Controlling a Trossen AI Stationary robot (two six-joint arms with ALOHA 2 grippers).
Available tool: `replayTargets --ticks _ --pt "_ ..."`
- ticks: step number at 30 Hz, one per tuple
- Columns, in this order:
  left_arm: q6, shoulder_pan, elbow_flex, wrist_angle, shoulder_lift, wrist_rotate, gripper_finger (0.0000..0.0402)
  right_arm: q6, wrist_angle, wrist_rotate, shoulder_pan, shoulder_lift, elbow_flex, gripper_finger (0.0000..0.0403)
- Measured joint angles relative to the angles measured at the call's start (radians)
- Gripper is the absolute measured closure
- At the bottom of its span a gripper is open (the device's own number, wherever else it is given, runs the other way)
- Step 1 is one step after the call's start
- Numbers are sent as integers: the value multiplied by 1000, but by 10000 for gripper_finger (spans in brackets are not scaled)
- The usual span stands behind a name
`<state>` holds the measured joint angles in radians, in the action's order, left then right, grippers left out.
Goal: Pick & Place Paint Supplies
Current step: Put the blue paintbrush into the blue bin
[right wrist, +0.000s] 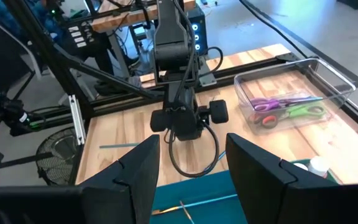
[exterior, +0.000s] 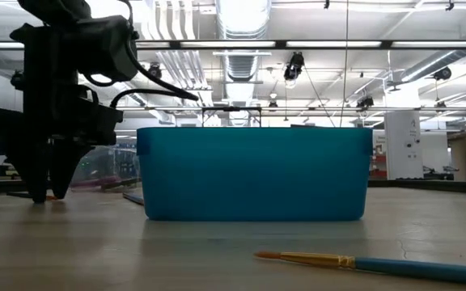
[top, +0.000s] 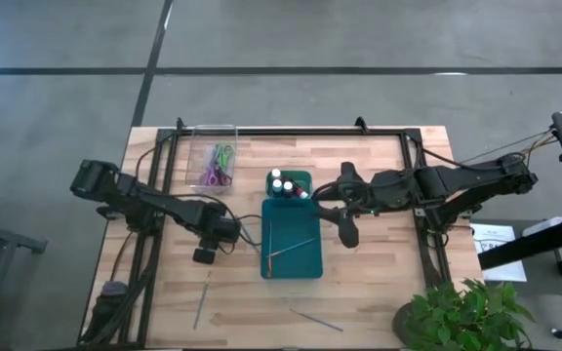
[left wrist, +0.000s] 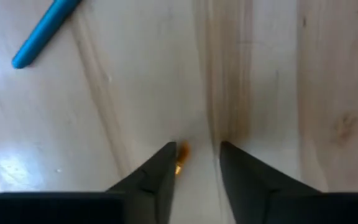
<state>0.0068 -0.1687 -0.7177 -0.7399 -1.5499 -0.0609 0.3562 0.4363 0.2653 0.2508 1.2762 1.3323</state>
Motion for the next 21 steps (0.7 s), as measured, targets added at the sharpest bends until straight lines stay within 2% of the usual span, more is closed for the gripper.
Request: replayTargets --ticks 8,17,21 --pt "-8 49 2 11 1 5 390 -16 1 0 0 0 0 222" --pt "-26 88 -23 22 16 -77 399 -19 0 -1 0 0 0 222" --pt "-38 87 -62 18 44 -48 400 -16 -5 -3 0 0 0 222"
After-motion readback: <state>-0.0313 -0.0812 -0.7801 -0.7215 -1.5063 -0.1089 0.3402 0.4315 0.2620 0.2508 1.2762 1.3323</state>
